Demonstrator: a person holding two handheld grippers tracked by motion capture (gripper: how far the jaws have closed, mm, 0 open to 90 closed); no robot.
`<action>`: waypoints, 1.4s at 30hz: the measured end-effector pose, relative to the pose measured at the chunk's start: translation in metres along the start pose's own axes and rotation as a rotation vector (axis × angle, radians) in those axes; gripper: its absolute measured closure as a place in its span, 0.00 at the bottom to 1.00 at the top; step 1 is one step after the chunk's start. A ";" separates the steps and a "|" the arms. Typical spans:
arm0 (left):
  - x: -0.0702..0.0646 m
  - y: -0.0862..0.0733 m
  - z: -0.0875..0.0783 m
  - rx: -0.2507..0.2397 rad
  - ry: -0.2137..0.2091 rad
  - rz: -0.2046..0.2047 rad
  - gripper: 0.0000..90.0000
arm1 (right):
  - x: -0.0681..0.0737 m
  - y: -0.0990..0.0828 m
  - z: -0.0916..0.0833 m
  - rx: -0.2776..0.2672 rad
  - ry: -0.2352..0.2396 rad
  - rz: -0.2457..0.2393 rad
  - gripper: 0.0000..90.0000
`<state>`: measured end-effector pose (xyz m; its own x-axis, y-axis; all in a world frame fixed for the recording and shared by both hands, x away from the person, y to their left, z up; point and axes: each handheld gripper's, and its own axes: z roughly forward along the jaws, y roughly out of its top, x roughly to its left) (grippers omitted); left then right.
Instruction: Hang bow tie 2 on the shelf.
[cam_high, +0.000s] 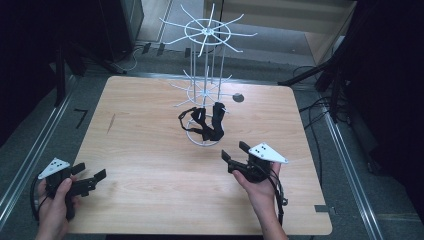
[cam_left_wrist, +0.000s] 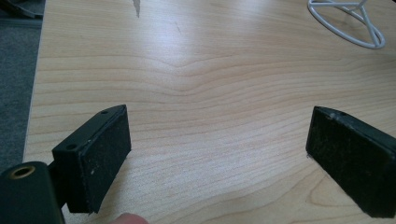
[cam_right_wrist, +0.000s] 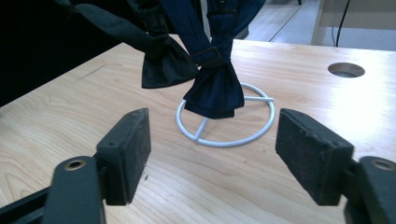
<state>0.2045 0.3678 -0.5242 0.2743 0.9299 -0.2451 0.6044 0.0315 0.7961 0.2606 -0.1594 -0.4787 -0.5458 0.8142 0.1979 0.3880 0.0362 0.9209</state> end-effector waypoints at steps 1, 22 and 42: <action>0.000 0.000 0.000 -0.001 0.000 0.000 0.08 | -0.001 -0.001 0.000 -0.003 0.002 -0.001 0.28; 0.001 0.000 0.000 -0.006 -0.003 -0.006 0.08 | -0.026 -0.020 -0.022 0.036 -0.020 0.000 0.16; 0.000 0.000 0.000 -0.005 -0.001 -0.004 0.08 | -0.057 -0.039 -0.052 0.068 -0.081 0.024 0.14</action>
<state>0.2045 0.3680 -0.5244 0.2725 0.9294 -0.2490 0.6021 0.0371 0.7975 0.2379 -0.2373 -0.5088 -0.4747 0.8595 0.1894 0.4514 0.0531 0.8907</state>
